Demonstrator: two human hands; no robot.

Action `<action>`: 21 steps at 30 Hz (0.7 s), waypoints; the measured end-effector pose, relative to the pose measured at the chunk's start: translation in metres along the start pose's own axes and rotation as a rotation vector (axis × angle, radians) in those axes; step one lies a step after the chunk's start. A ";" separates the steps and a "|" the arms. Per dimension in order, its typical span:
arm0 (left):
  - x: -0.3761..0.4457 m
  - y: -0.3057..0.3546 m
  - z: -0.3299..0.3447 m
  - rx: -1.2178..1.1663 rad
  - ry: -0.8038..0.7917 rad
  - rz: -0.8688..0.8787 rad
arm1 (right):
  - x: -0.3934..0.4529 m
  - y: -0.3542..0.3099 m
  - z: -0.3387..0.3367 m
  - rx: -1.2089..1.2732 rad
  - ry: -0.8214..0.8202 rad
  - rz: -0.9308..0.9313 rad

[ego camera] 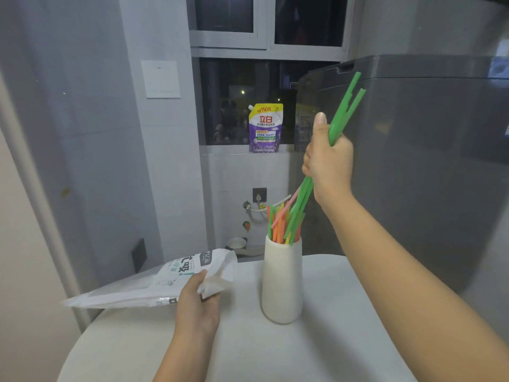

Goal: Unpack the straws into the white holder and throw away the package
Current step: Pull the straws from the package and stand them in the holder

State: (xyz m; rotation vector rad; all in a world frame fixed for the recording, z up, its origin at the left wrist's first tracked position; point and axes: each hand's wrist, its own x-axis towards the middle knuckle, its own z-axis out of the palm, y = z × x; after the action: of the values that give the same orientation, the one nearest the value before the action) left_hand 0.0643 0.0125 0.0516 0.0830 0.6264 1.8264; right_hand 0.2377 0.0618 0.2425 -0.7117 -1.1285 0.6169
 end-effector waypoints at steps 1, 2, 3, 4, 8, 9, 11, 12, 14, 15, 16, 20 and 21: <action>0.000 0.000 0.000 -0.003 0.003 0.005 | 0.000 0.000 0.002 -0.011 -0.022 0.005; 0.000 0.001 0.001 -0.001 0.005 0.007 | 0.000 0.000 0.002 -0.029 -0.037 0.004; 0.000 0.001 0.001 0.005 0.006 0.009 | 0.000 0.001 0.003 -0.046 -0.046 0.001; 0.000 0.001 0.001 0.008 0.008 0.010 | 0.001 0.001 0.003 -0.057 -0.047 -0.001; 0.000 0.001 0.001 0.017 0.024 0.005 | 0.004 0.001 0.004 -0.090 -0.029 -0.027; 0.000 0.000 0.001 0.016 0.025 0.004 | 0.004 0.002 0.004 -0.106 -0.034 -0.045; 0.000 -0.001 0.001 0.010 0.023 0.004 | 0.004 0.004 0.006 -0.141 -0.041 -0.077; 0.001 -0.001 0.001 0.010 0.019 0.006 | 0.004 0.005 0.007 -0.153 -0.042 -0.085; 0.000 -0.001 0.001 0.014 0.013 0.007 | 0.005 0.003 0.009 -0.147 -0.049 -0.085; 0.000 -0.001 0.002 0.014 0.010 0.007 | 0.007 0.001 0.010 -0.132 -0.055 -0.082; 0.000 -0.001 0.002 0.011 0.009 0.007 | 0.009 -0.002 0.011 -0.115 -0.062 -0.079; 0.001 0.001 0.001 0.012 0.014 0.008 | 0.014 -0.006 0.018 -0.084 -0.133 -0.070; 0.001 0.001 0.001 0.007 0.017 0.005 | 0.013 -0.005 0.019 -0.087 -0.150 -0.067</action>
State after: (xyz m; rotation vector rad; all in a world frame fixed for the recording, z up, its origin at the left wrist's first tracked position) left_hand 0.0630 0.0139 0.0527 0.0738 0.6453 1.8309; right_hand 0.2239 0.0726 0.2587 -0.7078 -1.3197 0.5740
